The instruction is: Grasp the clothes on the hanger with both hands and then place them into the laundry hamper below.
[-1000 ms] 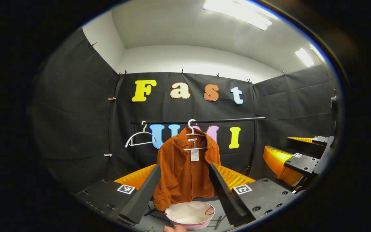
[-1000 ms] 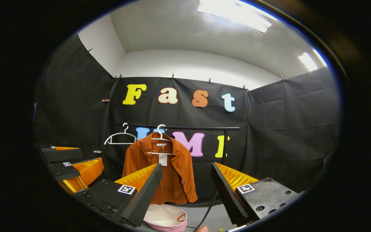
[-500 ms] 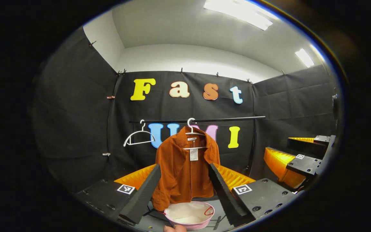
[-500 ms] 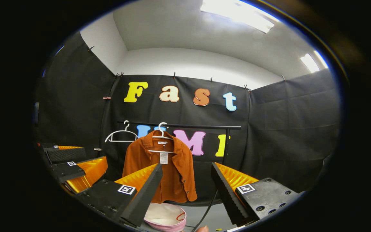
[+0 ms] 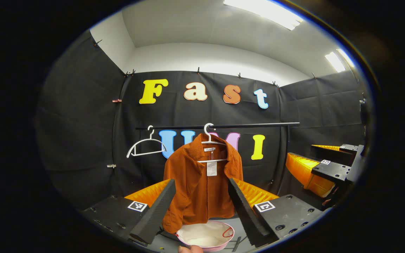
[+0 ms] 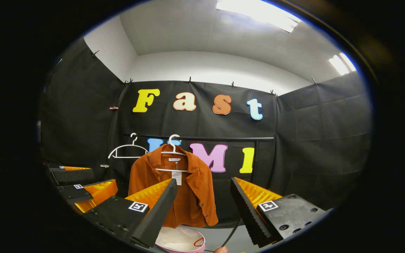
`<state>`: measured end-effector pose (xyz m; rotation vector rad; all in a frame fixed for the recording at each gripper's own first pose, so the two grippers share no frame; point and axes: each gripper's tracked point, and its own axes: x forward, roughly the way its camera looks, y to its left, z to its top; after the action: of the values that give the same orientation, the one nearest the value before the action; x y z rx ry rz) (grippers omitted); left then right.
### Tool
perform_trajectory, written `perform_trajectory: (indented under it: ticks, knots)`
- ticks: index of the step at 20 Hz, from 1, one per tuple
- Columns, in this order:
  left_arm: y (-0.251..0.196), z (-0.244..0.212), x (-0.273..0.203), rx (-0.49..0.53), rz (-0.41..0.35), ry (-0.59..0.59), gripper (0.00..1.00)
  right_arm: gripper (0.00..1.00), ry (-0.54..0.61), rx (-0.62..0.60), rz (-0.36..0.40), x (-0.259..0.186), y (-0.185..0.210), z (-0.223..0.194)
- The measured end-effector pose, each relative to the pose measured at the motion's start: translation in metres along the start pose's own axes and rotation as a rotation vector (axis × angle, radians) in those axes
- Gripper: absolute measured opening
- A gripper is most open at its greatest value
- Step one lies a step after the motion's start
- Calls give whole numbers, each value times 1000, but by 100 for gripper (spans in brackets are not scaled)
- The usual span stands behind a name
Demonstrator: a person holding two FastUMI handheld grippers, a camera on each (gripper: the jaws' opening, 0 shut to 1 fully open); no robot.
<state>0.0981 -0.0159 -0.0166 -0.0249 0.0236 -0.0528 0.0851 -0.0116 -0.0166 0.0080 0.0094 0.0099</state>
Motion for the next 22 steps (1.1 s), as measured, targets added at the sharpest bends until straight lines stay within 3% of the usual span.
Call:
perform_trajectory:
  ticks: [10, 16, 22]
  knots:
    - [5, -41, 175, 12, 116, 38, 95, 98, 33, 40, 101, 166, -2, -63]
    - [13, -72, 249, 2, 186, 90, 95, 98, 70, 65, 177, 218, 2, -95]
    - [37, -81, 280, 9, 293, 94, 95, 99, 88, 91, 260, 256, 27, -119]
